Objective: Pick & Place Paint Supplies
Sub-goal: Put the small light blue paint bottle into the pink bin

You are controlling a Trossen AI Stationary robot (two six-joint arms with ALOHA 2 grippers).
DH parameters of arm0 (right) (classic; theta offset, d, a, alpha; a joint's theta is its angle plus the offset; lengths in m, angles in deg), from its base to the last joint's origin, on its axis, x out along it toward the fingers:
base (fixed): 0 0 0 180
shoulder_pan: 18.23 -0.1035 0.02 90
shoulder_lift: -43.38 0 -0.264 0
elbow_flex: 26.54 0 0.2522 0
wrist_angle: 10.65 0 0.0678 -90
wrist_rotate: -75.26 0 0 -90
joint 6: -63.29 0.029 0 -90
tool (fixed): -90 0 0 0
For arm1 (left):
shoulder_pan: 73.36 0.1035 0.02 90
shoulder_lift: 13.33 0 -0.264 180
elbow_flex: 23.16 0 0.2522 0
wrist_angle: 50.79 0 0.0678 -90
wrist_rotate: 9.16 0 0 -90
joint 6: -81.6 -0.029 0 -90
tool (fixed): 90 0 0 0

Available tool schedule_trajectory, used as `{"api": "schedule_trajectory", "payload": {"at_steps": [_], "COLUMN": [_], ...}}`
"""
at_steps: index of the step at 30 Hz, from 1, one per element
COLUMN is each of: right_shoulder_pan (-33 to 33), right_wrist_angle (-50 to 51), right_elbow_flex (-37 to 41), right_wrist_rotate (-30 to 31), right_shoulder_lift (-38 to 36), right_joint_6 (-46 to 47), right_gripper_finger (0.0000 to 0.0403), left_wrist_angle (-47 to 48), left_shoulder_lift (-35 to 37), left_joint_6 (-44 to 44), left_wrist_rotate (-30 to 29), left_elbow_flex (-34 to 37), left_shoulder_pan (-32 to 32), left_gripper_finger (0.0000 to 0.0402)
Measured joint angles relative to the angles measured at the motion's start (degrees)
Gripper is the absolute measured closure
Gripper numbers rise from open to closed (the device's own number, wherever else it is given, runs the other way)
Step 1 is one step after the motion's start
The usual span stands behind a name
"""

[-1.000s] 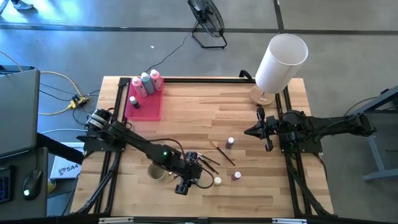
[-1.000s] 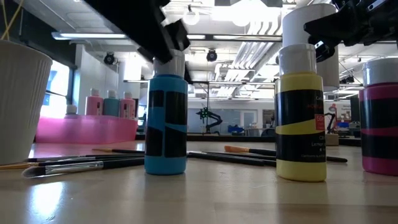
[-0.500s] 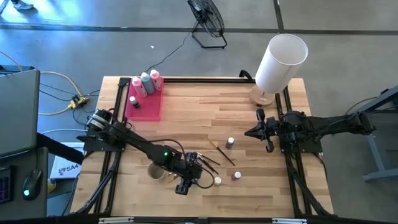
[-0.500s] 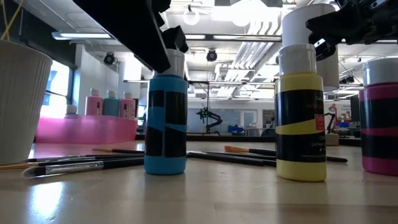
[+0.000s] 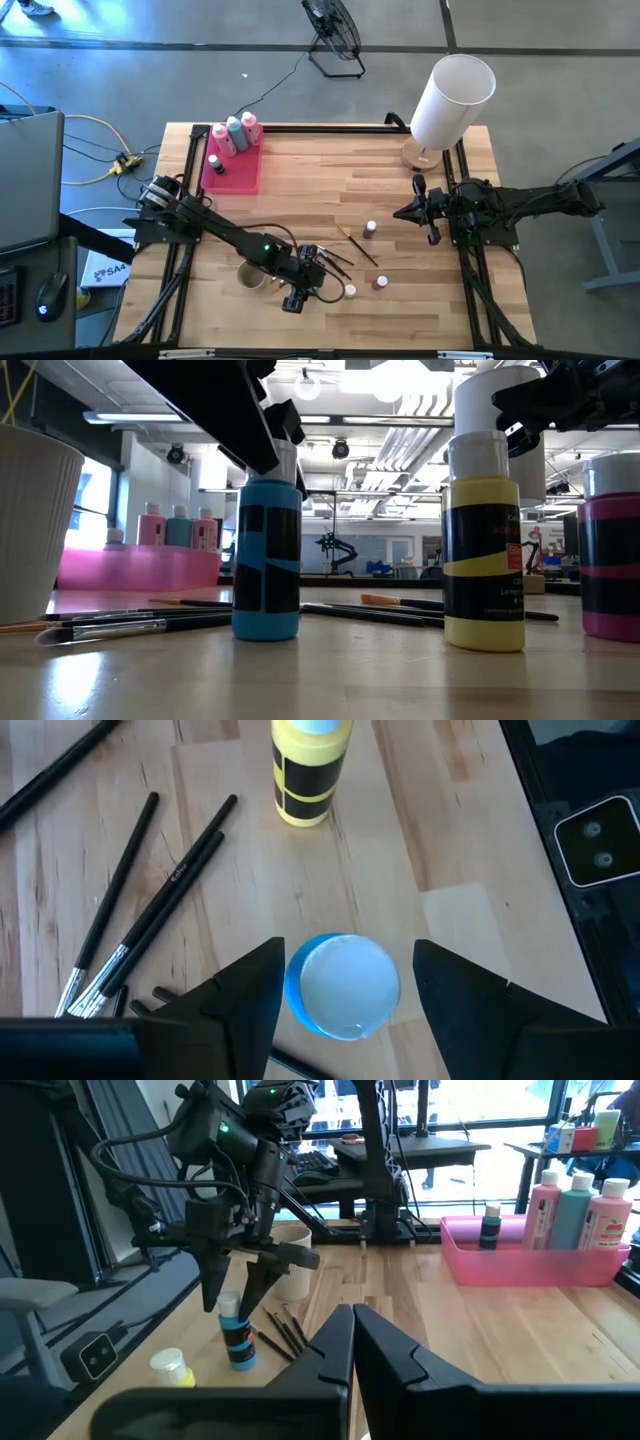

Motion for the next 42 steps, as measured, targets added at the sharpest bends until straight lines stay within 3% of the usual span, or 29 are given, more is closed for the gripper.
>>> {"api": "schedule_trajectory", "payload": {"at_steps": [13,42], "right_shoulder_pan": [0.0,0.0], "right_wrist_angle": [0.0,0.0], "right_elbow_flex": [0.0,0.0], "right_wrist_rotate": [0.0,0.0], "right_shoulder_lift": [0.0,0.0], "right_joint_6": [0.0,0.0], "right_gripper_finger": [0.0400,0.0400], "left_wrist_angle": [-0.2,-0.3], "left_shoulder_lift": [0.1,0.1], "left_joint_6": [0.0,0.0], "left_wrist_rotate": [-0.1,1.5], "left_elbow_flex": [0.0,0.0], "left_shoulder_pan": [0.0,0.0], "left_gripper_finger": [0.0275,0.0276]}}
